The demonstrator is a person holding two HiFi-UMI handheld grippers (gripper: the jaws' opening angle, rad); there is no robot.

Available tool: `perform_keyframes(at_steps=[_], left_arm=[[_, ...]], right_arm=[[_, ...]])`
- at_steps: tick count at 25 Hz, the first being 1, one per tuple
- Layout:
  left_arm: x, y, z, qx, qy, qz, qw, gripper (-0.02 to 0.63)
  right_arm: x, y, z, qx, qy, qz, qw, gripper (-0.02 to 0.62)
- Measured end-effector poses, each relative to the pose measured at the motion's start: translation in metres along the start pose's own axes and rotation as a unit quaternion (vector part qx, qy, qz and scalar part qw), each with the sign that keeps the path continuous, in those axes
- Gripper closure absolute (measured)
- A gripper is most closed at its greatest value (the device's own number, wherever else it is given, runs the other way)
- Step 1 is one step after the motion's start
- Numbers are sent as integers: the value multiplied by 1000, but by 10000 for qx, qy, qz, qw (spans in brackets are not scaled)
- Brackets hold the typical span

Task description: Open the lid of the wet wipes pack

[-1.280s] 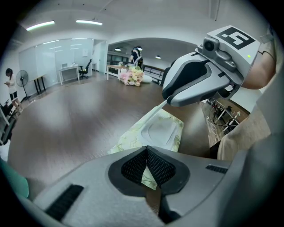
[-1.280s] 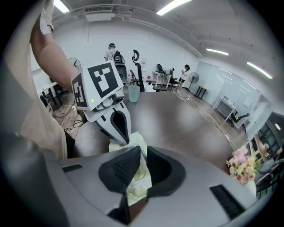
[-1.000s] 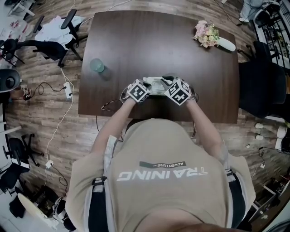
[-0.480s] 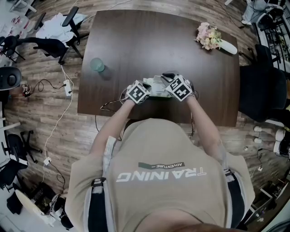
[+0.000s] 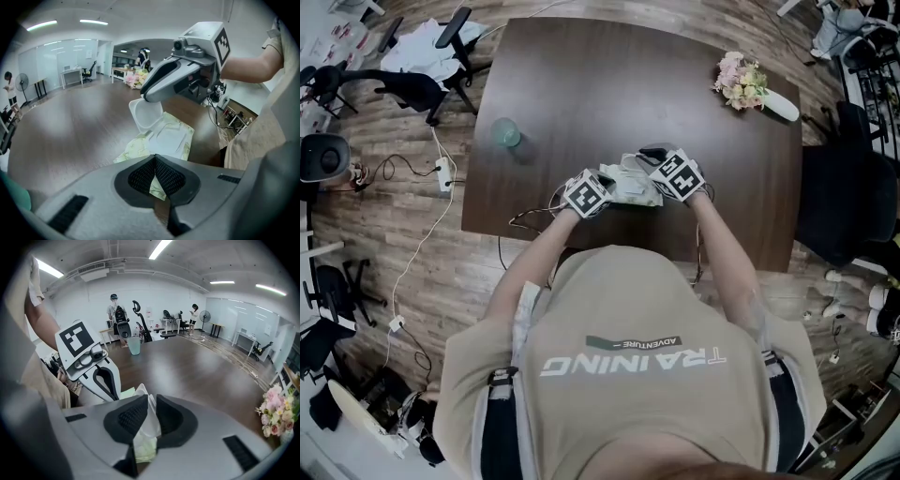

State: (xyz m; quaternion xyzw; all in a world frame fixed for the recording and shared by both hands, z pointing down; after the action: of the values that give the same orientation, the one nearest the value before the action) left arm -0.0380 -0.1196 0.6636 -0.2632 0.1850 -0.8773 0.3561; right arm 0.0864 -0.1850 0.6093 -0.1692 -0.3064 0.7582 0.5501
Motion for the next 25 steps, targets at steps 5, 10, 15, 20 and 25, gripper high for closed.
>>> perform_keyframes(at_steps=[5,10,15,20,25], left_arm=[[2,1,0,132,-20,66,9999,597],[2,1,-1,263,-22,108,9996,597],[-1,4,2,420,46,205,9989,597],[1,5,3,451,9,74,9990,597],[2,5,2,485,-26,-7,9988,597]], right_arm=[[-9,-3,11,-48,80,8,10000,551],[-15,-8,23,-110,196,31,9997,551],[-23,-18,31,-184,405,117,9989,549],[-26,-26,40,-167,616,224,9977,546],[-28,-33,48,-175,754,400,9962,541]])
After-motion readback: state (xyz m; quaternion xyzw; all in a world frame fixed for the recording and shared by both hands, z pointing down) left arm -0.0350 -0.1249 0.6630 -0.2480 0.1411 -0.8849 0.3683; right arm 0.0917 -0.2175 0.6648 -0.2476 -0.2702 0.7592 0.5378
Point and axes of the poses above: the fingertips, and each gripper's own axes: z forward along the fingers, x to its left, y out of its top, the point moved 7 cm from there along -z, backward along the fingers, and after that the axes turned 11 degrees about -z, right-handed, at the moved point
